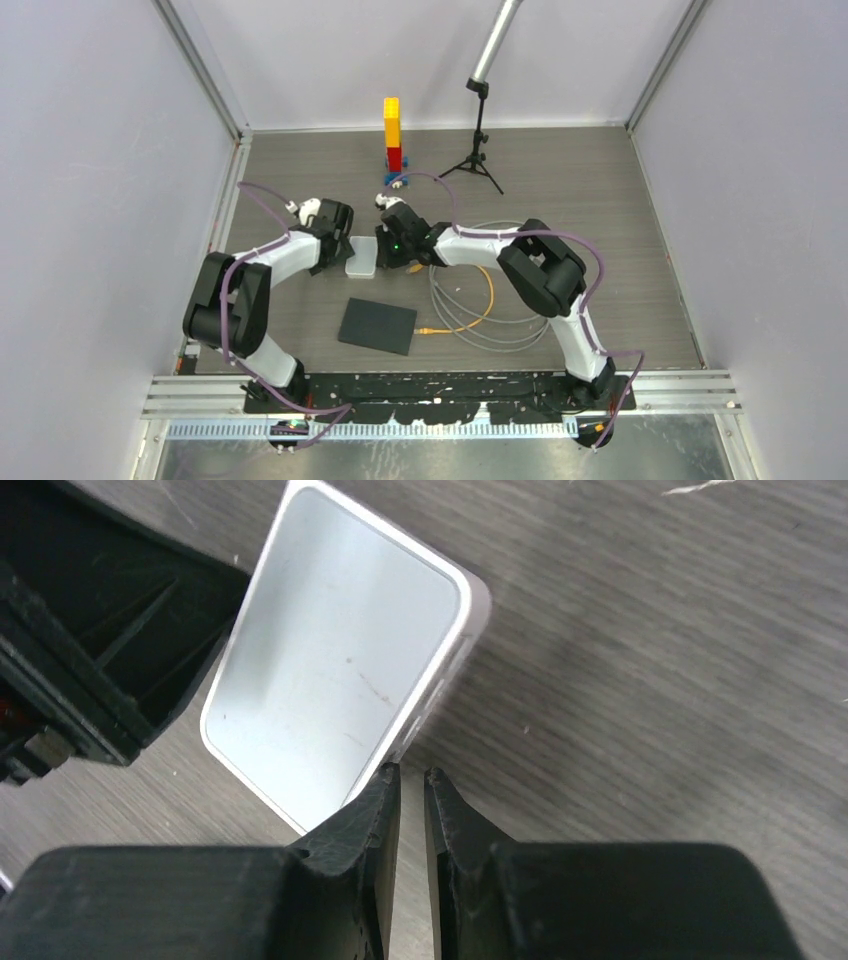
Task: Insert the plug into the switch port
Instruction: Adjust the switch port at the center of the board.
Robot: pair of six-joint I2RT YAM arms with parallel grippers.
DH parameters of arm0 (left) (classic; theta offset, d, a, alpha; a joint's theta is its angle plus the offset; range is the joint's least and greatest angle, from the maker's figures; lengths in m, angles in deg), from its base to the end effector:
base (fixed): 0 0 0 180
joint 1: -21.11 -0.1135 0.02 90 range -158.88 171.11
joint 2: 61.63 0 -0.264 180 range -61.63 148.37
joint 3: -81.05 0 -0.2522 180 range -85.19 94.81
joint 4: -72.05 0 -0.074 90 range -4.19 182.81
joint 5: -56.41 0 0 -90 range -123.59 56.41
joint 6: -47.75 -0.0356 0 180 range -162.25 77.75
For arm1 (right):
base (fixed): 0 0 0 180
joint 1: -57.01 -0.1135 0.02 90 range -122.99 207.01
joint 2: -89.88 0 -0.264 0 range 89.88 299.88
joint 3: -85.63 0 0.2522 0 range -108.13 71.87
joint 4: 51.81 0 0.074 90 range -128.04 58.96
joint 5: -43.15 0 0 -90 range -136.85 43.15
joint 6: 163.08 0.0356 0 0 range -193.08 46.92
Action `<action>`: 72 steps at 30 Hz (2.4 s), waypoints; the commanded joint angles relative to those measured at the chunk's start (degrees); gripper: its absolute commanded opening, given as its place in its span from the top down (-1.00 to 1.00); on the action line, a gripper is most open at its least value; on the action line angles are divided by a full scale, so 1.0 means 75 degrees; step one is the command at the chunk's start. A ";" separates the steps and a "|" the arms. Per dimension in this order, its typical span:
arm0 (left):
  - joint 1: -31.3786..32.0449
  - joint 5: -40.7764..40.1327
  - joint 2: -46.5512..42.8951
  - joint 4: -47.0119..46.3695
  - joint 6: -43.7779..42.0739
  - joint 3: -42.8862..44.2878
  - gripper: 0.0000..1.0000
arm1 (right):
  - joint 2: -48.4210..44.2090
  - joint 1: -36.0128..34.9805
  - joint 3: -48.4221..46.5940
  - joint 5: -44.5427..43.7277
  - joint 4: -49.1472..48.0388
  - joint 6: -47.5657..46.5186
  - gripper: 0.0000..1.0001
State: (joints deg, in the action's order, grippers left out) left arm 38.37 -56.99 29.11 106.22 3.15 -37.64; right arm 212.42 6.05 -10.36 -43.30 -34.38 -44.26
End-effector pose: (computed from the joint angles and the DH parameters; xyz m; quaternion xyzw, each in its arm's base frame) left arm 0.2816 -0.0727 0.1580 -0.2767 0.9135 0.0524 0.2937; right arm 0.2921 0.3637 0.1473 -0.1885 0.9006 0.2724 0.2815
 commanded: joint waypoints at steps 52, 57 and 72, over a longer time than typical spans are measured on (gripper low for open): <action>-0.0086 0.2182 -0.2669 -0.1689 -0.1046 -0.1290 -0.45 | -0.4018 0.0004 0.2304 -0.1711 0.0135 -0.0101 0.48; -0.0095 0.1877 -0.2898 -0.1658 -0.1133 -0.1154 -0.46 | -0.4956 0.0330 0.2772 -0.1688 0.0159 -0.0635 0.45; -0.0179 0.1778 -0.2514 -0.2470 -0.1893 -0.1152 -0.46 | -0.5136 0.2016 0.3811 -0.1302 -0.0202 -0.1560 0.35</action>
State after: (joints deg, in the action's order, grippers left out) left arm 37.78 -43.16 9.83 93.71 -9.61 -45.46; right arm 173.01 21.65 18.88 -50.67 -35.32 -50.86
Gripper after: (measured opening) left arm 0.729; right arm 0.317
